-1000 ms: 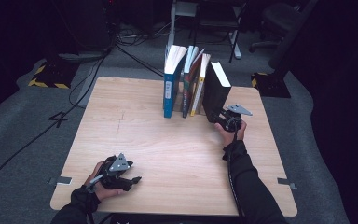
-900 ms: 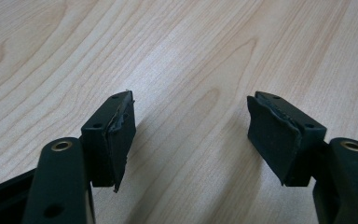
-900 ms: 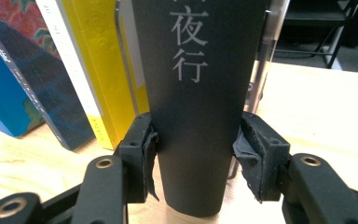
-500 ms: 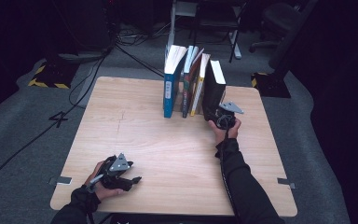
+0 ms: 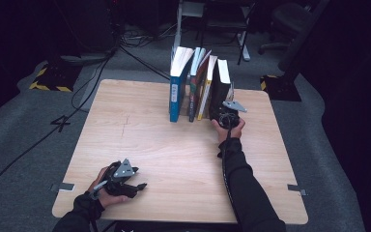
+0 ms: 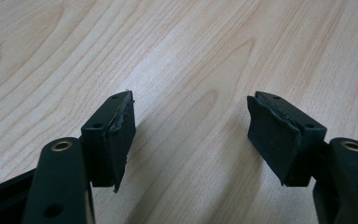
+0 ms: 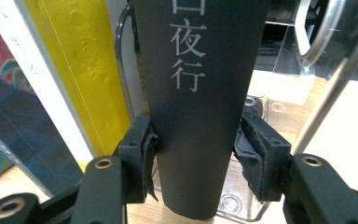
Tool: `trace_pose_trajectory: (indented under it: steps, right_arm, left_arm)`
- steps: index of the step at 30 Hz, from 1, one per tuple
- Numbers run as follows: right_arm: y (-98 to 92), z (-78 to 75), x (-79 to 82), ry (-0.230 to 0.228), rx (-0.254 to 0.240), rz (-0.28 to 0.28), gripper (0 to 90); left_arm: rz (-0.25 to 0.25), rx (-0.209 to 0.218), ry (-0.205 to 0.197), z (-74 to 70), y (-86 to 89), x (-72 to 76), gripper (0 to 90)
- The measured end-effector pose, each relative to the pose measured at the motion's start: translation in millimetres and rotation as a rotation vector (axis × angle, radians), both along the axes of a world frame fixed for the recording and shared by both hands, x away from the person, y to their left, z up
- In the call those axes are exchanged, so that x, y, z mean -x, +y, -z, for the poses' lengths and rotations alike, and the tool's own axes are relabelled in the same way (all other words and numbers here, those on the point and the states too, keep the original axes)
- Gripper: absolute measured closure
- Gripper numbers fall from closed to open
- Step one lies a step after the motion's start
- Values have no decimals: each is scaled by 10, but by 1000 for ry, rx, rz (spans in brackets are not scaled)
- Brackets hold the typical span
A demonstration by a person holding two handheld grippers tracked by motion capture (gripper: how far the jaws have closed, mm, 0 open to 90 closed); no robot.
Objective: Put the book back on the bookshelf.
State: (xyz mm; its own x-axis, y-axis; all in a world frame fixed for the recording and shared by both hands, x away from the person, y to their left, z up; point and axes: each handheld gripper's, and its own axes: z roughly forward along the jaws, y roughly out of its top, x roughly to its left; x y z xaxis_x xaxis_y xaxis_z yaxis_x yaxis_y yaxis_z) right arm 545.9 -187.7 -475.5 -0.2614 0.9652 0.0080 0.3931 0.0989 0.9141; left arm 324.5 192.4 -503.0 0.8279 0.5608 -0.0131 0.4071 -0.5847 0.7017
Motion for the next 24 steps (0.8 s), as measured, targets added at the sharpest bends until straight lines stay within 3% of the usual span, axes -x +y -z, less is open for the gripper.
trace_pose_trajectory:
  steps: [12, 24]
  right_arm:
    - [4, -22, -40, 16, 15, -9, 491]
    - [-53, -108, 11, 49, 59, -65, 504]
  left_arm:
    - [3, 3, -1, 4, 0, -3, 316]
    - [6, 8, -6, 12, 4, -5, 311]
